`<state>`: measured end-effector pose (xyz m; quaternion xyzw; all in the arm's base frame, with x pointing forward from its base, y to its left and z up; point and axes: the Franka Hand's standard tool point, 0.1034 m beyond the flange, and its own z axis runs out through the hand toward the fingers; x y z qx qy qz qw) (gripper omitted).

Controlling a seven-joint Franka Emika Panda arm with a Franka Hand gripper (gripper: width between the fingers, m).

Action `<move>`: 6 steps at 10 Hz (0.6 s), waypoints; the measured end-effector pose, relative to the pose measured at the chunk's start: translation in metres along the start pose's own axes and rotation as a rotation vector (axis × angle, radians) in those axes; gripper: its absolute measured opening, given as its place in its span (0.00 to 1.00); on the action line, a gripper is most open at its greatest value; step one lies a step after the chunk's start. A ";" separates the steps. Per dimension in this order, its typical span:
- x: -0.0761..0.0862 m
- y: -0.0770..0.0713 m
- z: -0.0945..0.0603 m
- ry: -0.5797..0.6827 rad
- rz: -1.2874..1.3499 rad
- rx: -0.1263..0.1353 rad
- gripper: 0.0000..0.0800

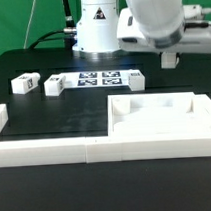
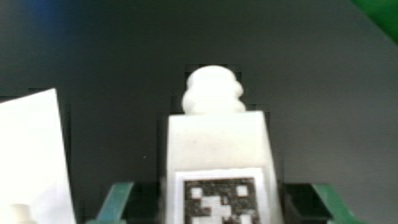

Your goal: Assemble one leg

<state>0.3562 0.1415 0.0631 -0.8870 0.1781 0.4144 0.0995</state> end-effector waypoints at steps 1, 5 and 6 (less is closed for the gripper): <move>-0.007 -0.001 -0.006 0.030 -0.005 -0.001 0.36; 0.002 -0.007 -0.009 0.274 -0.017 0.018 0.36; 0.005 -0.006 -0.009 0.359 -0.033 0.011 0.36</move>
Offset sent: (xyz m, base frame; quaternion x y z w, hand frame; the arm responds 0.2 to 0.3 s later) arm 0.0000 0.0000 0.0000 0.0000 0.2377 0.0000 0.9713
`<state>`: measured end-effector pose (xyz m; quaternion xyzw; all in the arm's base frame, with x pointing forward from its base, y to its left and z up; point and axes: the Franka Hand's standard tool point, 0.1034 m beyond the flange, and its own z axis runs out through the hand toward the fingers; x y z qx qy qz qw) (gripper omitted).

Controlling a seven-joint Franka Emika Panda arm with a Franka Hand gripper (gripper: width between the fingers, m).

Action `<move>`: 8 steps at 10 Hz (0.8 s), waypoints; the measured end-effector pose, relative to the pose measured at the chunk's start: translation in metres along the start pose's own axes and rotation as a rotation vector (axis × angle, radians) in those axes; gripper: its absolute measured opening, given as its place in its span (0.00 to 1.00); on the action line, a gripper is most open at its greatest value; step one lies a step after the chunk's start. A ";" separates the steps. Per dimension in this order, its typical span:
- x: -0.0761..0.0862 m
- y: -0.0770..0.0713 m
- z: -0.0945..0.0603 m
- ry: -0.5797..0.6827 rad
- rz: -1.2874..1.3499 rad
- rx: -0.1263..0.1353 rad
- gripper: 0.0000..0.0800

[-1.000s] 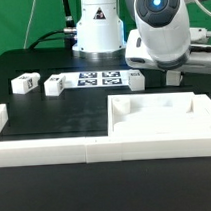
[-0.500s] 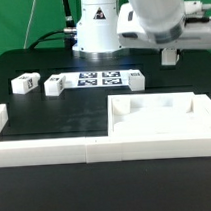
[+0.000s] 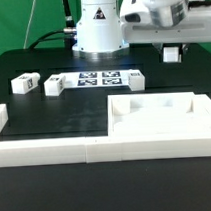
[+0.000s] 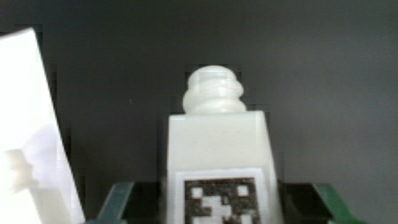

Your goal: Assemble one leg

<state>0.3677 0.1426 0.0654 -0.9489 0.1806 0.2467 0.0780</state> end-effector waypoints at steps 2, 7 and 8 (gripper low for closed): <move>0.020 0.005 -0.007 0.189 -0.114 -0.063 0.36; 0.020 -0.005 -0.026 0.566 -0.264 -0.029 0.36; 0.016 -0.006 -0.023 0.591 -0.278 -0.019 0.36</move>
Offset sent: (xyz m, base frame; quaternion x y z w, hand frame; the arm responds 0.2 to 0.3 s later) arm 0.0135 -0.0244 0.0171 -0.0644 0.1699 -0.0985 0.9784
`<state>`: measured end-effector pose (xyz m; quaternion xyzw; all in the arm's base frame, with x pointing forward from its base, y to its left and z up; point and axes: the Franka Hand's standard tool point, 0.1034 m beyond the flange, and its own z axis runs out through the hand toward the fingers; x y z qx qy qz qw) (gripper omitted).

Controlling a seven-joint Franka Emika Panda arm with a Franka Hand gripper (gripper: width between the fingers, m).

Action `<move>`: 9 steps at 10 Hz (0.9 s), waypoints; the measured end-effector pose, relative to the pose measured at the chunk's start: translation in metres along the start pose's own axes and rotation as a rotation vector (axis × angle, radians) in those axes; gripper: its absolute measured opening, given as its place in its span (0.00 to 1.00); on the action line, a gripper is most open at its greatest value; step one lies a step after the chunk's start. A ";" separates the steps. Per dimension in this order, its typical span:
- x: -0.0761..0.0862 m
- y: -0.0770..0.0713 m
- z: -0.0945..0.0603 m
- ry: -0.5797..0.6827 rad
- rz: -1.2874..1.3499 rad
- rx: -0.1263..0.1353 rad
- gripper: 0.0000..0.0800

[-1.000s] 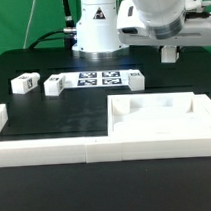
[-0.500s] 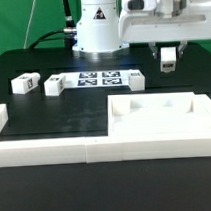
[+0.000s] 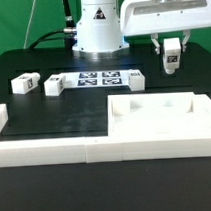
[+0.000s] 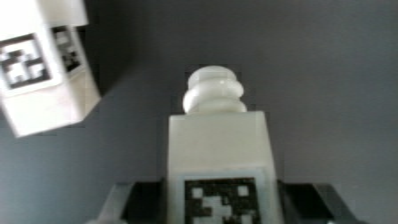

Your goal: Assemble one leg

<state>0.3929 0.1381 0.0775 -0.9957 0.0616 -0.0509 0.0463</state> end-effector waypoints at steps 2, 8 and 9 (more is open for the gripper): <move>0.000 -0.001 0.000 0.006 -0.011 0.003 0.36; 0.073 0.004 -0.011 0.064 -0.180 0.014 0.36; 0.088 0.006 -0.014 0.066 -0.184 0.014 0.36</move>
Offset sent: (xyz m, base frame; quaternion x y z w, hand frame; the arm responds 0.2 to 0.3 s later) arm 0.0341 -0.0094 0.0095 -0.0227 0.0310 -0.0890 0.9953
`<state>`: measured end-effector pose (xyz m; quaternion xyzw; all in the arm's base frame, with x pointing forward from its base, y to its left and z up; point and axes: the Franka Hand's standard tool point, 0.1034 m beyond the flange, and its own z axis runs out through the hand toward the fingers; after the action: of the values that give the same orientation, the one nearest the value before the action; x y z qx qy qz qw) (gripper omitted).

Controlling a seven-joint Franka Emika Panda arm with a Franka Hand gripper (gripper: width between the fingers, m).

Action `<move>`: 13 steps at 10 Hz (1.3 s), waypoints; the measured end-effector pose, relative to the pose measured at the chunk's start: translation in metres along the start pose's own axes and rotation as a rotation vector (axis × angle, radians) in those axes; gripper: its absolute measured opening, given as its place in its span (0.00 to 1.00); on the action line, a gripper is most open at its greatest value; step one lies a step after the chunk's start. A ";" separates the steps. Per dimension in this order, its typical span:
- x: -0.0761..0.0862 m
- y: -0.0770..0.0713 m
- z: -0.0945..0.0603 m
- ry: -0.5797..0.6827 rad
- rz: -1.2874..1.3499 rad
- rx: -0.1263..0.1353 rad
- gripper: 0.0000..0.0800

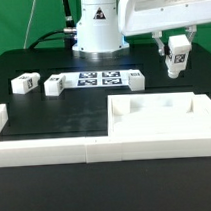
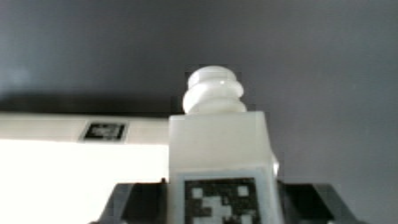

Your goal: Assemble one leg

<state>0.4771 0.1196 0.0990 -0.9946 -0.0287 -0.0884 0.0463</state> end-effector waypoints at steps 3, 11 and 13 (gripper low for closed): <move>-0.004 -0.002 0.002 0.000 -0.006 0.001 0.36; 0.077 0.008 0.008 0.060 -0.100 0.010 0.36; 0.101 0.010 0.009 0.090 -0.164 0.012 0.36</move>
Offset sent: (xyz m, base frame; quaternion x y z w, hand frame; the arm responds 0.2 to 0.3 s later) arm 0.0000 0.0000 0.0000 0.0000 0.0000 0.0000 1.0000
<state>0.5791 0.1153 0.1073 -0.9836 -0.1085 -0.1363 0.0461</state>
